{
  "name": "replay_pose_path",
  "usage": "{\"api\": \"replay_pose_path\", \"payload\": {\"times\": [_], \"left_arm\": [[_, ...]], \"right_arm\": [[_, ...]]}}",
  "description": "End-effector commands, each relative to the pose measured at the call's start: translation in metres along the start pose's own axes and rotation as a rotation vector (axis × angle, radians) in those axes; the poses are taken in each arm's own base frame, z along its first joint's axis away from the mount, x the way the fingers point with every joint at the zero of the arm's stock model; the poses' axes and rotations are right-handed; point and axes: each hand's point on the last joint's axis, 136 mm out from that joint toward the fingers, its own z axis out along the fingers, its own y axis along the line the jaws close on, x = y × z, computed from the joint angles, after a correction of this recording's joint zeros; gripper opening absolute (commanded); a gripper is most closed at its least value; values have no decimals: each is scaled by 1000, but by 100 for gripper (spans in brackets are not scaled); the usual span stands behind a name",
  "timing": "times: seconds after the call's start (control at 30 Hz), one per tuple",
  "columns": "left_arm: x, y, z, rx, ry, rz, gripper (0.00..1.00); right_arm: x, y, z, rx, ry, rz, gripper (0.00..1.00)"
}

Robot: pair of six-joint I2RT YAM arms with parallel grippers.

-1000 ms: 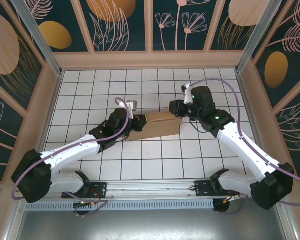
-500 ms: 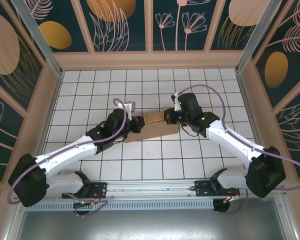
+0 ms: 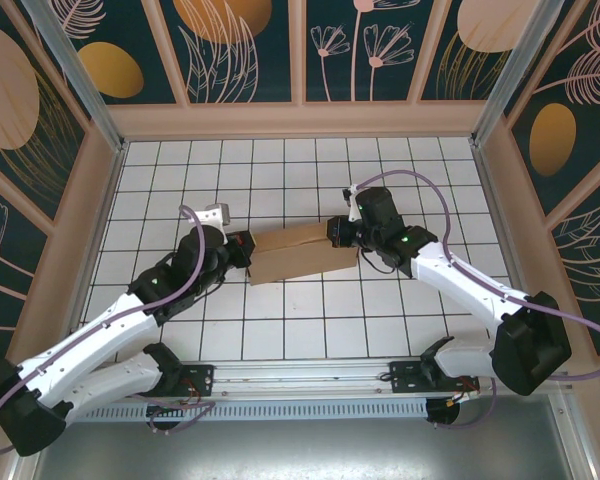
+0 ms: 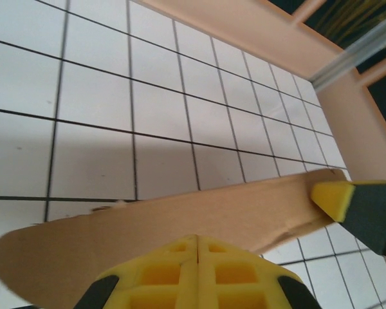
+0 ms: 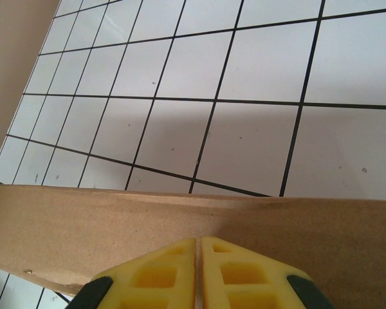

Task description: Fold the paper box

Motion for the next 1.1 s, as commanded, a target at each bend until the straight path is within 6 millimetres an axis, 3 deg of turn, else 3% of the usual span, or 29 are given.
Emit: {"api": "replay_pose_path", "payload": {"times": [0.0, 0.17, 0.4, 0.5, 0.77, 1.07], "left_arm": [[14, 31, 6, -102, 22, -20, 0], [21, 47, 19, -135, 27, -40, 0], [37, 52, 29, -110, 51, -82, 0], [34, 53, 25, -90, 19, -116, 0], [0, 56, -4, -128, -118, -119, 0], [18, 79, 6, -213, -83, -118, 0]], "right_arm": [[28, -19, 7, 75, 73, 22, 12], [34, -19, 6, 74, 88, 21, 12], [39, -17, 4, 75, 96, 18, 12], [41, -17, 5, 77, 104, 16, 12], [42, -15, 8, 78, 110, 11, 12], [46, -13, 10, 74, 113, 11, 12]]}}
